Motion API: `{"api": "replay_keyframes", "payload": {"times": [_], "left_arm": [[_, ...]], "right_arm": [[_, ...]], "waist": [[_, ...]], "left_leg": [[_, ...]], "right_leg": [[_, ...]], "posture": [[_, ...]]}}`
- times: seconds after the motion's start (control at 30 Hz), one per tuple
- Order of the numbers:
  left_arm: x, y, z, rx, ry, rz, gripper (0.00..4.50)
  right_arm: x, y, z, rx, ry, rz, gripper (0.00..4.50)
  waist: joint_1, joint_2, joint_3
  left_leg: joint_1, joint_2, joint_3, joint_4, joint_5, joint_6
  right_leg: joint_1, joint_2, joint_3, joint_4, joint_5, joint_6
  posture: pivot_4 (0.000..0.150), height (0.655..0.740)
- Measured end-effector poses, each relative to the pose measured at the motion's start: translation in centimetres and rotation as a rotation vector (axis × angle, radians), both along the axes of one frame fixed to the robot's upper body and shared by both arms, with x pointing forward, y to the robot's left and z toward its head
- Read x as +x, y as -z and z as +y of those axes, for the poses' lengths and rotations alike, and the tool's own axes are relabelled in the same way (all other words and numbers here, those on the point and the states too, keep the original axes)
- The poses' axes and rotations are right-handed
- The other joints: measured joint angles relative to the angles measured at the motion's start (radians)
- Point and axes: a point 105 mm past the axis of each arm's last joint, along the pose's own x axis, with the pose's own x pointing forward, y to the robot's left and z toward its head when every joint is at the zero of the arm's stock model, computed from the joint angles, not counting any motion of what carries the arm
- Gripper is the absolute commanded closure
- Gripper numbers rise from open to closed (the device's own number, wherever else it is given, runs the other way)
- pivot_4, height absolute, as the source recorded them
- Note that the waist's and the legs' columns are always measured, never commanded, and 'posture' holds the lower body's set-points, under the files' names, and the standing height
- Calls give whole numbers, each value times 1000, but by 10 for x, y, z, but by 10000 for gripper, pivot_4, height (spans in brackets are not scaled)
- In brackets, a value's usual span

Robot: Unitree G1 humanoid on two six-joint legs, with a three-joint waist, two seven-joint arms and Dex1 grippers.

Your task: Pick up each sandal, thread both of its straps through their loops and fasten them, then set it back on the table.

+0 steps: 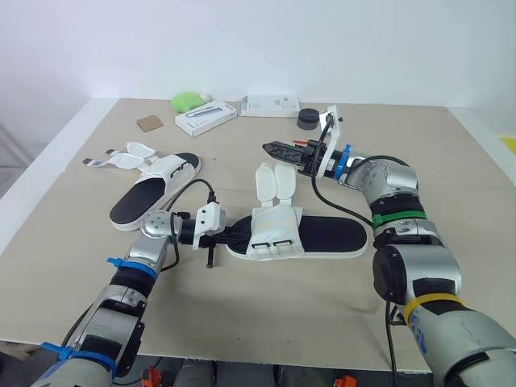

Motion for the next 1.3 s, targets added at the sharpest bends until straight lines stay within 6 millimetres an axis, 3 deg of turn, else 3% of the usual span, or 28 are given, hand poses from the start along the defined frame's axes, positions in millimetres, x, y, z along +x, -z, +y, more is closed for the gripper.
{"api": "replay_keyframes", "payload": {"times": [0.13, 0.2, 0.27, 0.37, 0.57, 0.73, 0.83, 0.87, 0.97, 1.13, 1.23, 1.3], "left_arm": [[-1, 0, 0, -3, 2, -1, 45000], [-1, 0, 0, -4, 3, -3, 45000], [-2, 0, -1, -6, 3, -3, 45000], [-3, 0, -1, -11, 5, -4, 45000], [-4, 1, -1, -12, 4, -3, 45000], [-3, 1, 0, -11, 0, 1, 45000], [-3, 1, -1, -11, 9, 2, 45000], [-3, 1, -1, -10, 9, 2, 45000], [-2, 2, -1, -10, 6, 11, 45000], [-2, 2, -1, -10, 6, 12, 45000], [-2, 3, -2, -9, 8, 13, 45000], [-2, 3, -1, -8, 5, 14, 45000]], "right_arm": [[4, -3, -3, -6, 39, -34, 25196], [3, -5, -3, -9, 41, -58, 36487], [-3, -9, -2, -23, 20, -123, 44778], [-24, -8, 3, -83, -62, -247, 44778], [-85, 14, 9, -362, -278, -494, 44778], [-94, 12, 22, -571, -247, -811, 44778], [-110, 8, 34, -771, -257, -1324, 44778], [-112, 8, 34, -785, -264, -1363, 44778], [-120, 19, 25, -865, -286, -1705, 44778], [-135, 35, 14, -850, -340, -1929, 44778], [-147, 54, 4, -845, -378, -1963, 44778], [-149, 67, 0, -863, -399, -1934, 37762]], "waist": [[1, 0, 0], [2, 0, 0], [2, 0, 0], [3, 0, -1], [3, 2, -2], [2, 1, -3], [5, 0, -3], [5, 0, -3], [5, -2, -3], [5, -2, -3], [6, -2, -3], [5, -2, -3]], "left_leg": [[0, 0, 0, -2, 0, 0], [0, 0, 0, -3, 0, 0], [0, 0, 0, -3, 0, 0], [0, 0, -1, -4, -1, 0], [0, -1, -1, -4, -2, 0], [1, 0, -1, -4, -2, 0], [1, -1, -1, -4, -3, -1], [1, -1, -1, -4, -3, -1], [4, -1, -1, -4, -2, -1], [5, -1, -1, -4, -2, -1], [6, -1, -1, -4, -2, -1], [7, -1, -1, -4, -2, -1]], "right_leg": [[0, 0, 0, -1, 0, 0], [0, 0, 0, -1, 0, 0], [0, 0, 0, -2, -1, 0], [1, 0, -1, -2, -2, 0], [1, 0, -2, -3, -4, 0], [2, 0, -2, -3, -4, 0], [2, -1, -2, -4, -5, 0], [2, -1, -2, -4, -5, 0], [5, -1, -2, -4, -5, 0], [7, -1, -2, -4, -5, -1], [8, -1, -2, -4, -5, -1], [8, -1, -2, -4, -5, -2]], "posture": [[1500, 7400], [1500, 7400], [1500, 7400], [1500, 7400], [1500, 7400], [1500, 7400], [1500, 7400], [1500, 7400], [1500, 7400], [1500, 7400], [1500, 7400], [1500, 7400]]}}
